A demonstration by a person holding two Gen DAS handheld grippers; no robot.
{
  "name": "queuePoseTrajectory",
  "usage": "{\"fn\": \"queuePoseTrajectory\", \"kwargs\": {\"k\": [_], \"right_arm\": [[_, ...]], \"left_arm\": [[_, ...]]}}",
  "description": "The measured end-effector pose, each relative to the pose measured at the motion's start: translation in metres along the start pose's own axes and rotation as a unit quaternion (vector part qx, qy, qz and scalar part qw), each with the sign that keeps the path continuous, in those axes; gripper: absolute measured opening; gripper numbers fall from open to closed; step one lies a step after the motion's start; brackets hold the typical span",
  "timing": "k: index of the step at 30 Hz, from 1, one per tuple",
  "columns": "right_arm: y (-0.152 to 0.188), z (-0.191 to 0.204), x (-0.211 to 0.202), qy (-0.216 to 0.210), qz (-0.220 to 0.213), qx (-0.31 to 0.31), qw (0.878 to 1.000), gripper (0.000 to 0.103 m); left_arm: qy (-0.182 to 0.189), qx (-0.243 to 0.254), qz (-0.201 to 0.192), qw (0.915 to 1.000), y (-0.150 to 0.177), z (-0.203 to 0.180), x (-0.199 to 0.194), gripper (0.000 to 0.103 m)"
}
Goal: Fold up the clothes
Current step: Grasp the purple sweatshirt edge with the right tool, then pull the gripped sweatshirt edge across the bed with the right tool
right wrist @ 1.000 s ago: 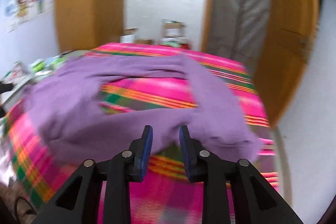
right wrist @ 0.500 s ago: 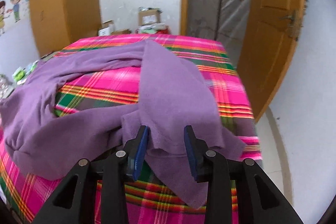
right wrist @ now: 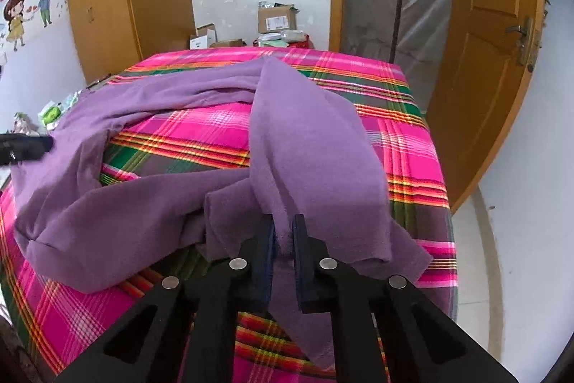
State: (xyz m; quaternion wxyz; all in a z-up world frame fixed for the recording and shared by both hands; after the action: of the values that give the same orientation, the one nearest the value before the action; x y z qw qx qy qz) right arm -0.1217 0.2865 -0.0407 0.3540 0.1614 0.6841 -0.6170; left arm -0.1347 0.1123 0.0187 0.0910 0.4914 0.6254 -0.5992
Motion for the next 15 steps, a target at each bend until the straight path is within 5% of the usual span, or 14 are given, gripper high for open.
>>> {"fn": "queuePoseTrajectory", "kwargs": {"k": [6, 15], "right_arm": [[-0.016, -0.018, -0.009, 0.000, -0.021, 0.012, 1.000, 0.006], [-0.050, -0.069, -0.007, 0.076, -0.054, 0.017, 0.996, 0.006]], "left_arm": [[0.026, 0.028, 0.024, 0.9990, -0.005, -0.027, 0.035, 0.033], [0.033, 0.037, 0.050, 0.9975, 0.002, -0.033, 0.057, 0.033]]}}
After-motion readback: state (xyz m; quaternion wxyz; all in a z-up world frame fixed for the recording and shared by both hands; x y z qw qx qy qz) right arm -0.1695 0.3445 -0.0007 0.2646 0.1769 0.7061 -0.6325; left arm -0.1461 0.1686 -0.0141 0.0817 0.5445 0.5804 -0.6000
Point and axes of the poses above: each gripper's, at about its wrist camera, not at the fingertips, and x roughly the way its jaws point, z to its left, y to its underside, the point moved 5 cm from there along x, roughly the way its jaws point
